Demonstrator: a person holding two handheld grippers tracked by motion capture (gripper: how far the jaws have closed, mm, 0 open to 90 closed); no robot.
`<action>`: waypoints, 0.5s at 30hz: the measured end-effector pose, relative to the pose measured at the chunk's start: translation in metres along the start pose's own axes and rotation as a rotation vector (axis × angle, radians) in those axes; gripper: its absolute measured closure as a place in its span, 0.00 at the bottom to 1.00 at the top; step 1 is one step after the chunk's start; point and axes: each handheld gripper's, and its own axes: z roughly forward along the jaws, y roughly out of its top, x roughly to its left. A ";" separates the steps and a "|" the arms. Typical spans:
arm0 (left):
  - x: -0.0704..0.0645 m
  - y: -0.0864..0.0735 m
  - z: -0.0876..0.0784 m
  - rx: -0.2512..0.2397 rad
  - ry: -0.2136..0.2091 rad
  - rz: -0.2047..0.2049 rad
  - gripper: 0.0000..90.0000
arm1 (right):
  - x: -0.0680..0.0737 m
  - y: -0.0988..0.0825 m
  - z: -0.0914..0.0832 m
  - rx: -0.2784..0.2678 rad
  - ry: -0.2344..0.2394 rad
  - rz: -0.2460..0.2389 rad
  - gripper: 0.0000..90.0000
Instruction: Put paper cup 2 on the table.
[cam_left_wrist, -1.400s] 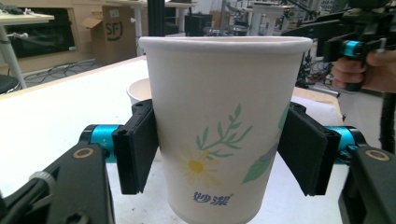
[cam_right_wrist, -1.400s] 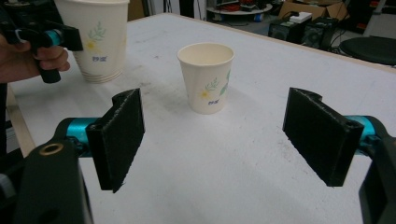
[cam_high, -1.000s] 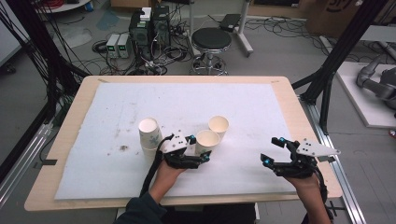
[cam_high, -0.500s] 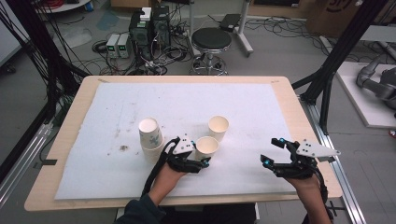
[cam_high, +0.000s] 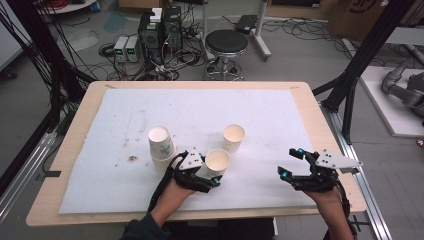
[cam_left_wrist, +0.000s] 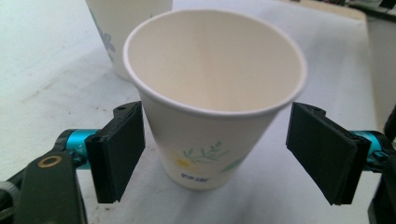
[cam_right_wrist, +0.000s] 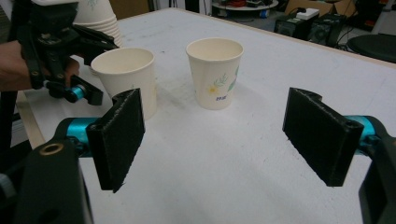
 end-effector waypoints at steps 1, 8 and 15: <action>0.000 0.001 -0.009 -0.021 0.005 -0.004 0.22 | 0.000 0.000 0.000 0.000 -0.001 0.000 0.24; -0.003 0.005 -0.045 -0.115 0.005 0.006 0.25 | 0.001 0.001 0.000 -0.001 -0.001 -0.002 0.24; -0.010 0.007 -0.086 -0.197 0.006 0.032 0.25 | 0.000 0.001 -0.001 -0.002 -0.008 0.008 0.24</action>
